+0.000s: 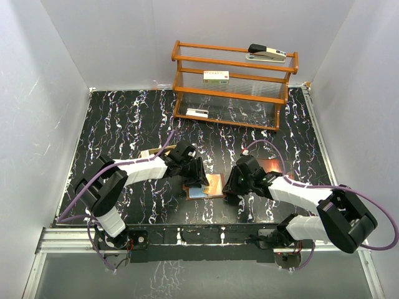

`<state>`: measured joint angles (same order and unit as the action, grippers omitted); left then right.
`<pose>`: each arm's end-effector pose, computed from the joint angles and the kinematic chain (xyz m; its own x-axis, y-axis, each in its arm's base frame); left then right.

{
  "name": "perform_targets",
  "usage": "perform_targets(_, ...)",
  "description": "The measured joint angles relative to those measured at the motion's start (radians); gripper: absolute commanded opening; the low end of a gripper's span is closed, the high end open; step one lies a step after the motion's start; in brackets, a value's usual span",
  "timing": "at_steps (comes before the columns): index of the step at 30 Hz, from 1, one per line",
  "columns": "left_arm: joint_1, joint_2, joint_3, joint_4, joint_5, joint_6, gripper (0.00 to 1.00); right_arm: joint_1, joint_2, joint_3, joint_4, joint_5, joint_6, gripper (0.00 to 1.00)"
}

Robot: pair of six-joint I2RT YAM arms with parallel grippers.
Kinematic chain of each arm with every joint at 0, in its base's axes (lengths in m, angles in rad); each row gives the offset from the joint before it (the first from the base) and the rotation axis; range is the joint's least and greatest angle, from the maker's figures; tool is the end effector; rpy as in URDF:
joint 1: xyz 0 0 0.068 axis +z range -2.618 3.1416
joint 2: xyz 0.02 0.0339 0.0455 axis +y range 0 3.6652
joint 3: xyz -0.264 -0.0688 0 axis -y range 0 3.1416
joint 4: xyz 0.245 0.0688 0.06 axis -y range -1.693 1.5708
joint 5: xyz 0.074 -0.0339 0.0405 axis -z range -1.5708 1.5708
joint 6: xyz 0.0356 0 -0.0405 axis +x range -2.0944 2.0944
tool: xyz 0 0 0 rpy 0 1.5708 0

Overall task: Put the credit cards into the card holder
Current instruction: Insert the credit card into the card holder.

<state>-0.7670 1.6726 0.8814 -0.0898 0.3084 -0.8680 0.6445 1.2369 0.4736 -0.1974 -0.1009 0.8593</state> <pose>0.2304 -0.2371 0.1608 -0.9696 -0.0752 -0.2327 0.0935 0.7652 -0.6369 0.1695 0.1318 0.1472 -0.9155 0.2546 -0.3116 0.0758 0.8696 0.4878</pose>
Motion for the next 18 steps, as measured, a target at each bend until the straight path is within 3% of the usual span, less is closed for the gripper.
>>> perform_targets(12,-0.05,0.006,-0.006,0.093,0.069,-0.079,0.36,0.031,0.015,-0.027,0.073,-0.024,0.065,0.19)
perform_targets(18,-0.058,0.006,0.023,0.026,0.041,-0.059,0.45,0.035,0.007,-0.031,0.069,-0.021,0.075,0.19)
